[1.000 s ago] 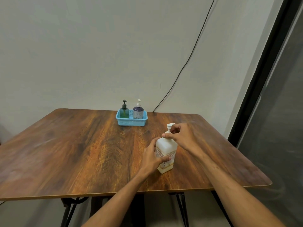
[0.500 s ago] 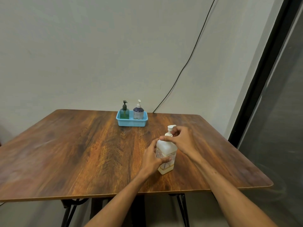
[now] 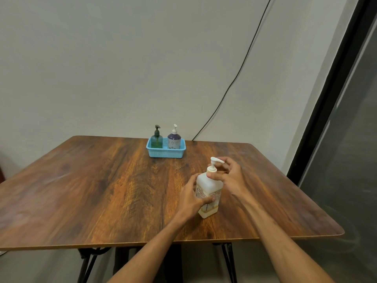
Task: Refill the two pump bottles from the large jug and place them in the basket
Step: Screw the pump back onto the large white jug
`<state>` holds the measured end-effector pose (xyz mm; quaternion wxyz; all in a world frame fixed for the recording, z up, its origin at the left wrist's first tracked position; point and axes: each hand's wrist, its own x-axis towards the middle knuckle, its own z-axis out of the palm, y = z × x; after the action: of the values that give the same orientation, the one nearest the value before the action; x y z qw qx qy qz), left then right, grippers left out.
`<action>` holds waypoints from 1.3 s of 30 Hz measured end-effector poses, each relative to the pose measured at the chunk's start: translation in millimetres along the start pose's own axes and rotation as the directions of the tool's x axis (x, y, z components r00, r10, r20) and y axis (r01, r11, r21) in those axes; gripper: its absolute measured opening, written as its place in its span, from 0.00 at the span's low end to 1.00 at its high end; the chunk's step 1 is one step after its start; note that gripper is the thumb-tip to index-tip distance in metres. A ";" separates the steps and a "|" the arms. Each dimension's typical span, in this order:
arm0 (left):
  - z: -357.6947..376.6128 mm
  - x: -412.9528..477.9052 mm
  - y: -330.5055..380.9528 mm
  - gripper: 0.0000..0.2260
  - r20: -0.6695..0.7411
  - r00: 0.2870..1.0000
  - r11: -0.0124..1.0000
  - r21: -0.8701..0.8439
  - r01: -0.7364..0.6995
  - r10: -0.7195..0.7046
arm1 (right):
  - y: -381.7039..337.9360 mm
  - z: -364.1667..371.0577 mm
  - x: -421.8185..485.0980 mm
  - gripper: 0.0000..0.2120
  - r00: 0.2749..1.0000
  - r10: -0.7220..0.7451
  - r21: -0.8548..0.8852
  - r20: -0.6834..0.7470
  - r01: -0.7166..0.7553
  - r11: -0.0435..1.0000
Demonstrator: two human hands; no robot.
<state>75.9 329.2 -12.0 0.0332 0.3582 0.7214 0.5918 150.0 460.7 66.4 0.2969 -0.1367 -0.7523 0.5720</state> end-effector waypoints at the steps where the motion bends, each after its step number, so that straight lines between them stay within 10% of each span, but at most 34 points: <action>1: 0.0 0.1 -0.6 0.34 0.001 1.000 1.000 -0.001 0.002 -0.002 | -0.2 0.4 0.3 0.24 1.000 -0.004 0.005 -0.010 0.004 1.000; 39: -1.4 3.2 -2.8 0.35 0.015 1.000 1.000 -0.001 0.011 -0.011 | -5.0 14.2 3.1 0.25 0.995 -0.089 -0.154 -0.054 0.079 0.985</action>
<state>71.6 329.7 -12.9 0.0419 0.3585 0.7229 0.5892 139.7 449.8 69.6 0.3322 -0.1443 -0.7894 0.4956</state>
